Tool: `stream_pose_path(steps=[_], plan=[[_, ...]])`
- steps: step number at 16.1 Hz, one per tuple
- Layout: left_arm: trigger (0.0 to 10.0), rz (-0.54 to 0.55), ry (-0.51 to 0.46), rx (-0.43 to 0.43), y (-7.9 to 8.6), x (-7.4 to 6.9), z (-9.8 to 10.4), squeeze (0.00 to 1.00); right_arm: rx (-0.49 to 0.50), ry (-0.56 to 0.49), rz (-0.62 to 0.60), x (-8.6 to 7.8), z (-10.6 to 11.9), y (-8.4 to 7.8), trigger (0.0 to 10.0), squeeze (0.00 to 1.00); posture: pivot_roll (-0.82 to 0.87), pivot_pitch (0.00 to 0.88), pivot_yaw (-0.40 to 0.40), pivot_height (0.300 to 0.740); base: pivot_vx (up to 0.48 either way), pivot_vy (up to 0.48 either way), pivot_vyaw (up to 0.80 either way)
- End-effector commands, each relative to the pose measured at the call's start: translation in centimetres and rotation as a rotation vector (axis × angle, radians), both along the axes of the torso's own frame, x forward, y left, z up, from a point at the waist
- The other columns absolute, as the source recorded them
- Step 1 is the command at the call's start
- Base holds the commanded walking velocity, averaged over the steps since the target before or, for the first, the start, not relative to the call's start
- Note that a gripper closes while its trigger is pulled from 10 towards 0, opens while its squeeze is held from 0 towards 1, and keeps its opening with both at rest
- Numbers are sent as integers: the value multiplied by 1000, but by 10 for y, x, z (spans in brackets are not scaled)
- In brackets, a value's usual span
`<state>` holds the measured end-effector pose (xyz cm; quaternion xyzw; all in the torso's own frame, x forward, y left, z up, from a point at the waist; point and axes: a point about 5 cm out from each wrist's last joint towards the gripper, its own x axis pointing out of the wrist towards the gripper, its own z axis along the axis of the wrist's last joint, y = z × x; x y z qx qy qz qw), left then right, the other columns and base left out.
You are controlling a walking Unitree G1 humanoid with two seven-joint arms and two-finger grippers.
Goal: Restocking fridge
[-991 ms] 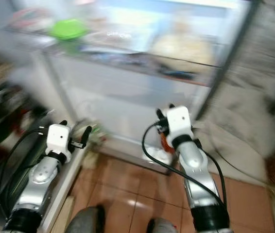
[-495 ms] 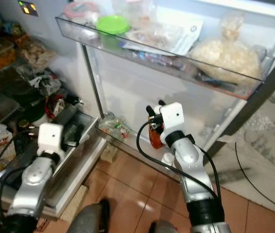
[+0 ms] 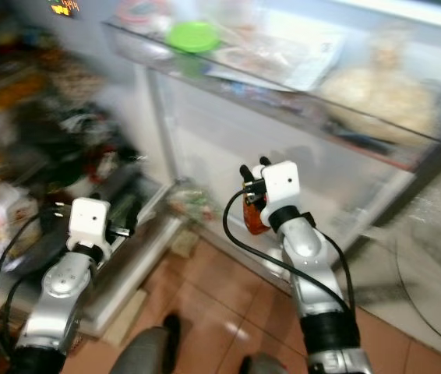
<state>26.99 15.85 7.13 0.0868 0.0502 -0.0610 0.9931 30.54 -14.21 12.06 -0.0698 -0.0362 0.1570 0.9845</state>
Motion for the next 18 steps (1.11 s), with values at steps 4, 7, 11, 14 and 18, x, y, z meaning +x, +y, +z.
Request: stream_pose_path(steps=[4, 7, 11, 14, 18], plan=[[10000, 5, 24, 34, 6, -12, 0, 0, 26, -9, -32, 15, -2, 4, 10000, 0, 94, 136, -8, 740, 0, 0, 0], [10000, 9, 18, 28, 11, -20, 5, 0, 38, 12, -120, 27, -8, 1, 10000, 0, 124, 169, -6, 740, 0, 0, 0], [10000, 14, -6, 23, 20, -39, 17, 0, 101, -14, -155, 37, -11, 5, 10000, 0, 182, 249, 4, 740, 0, 0, 0], [10000, 12, 9, 8, 21, -55, 21, 0, 122, -30, -167, 38, -12, 7, 10000, 0, 209, 284, 6, 740, 0, 0, 0], [10000, 17, 31, 24, 21, -77, 25, 0, 126, -69, -228, 45, -8, 3, 10000, 0, 265, 330, 8, 740, 0, 0, 0]])
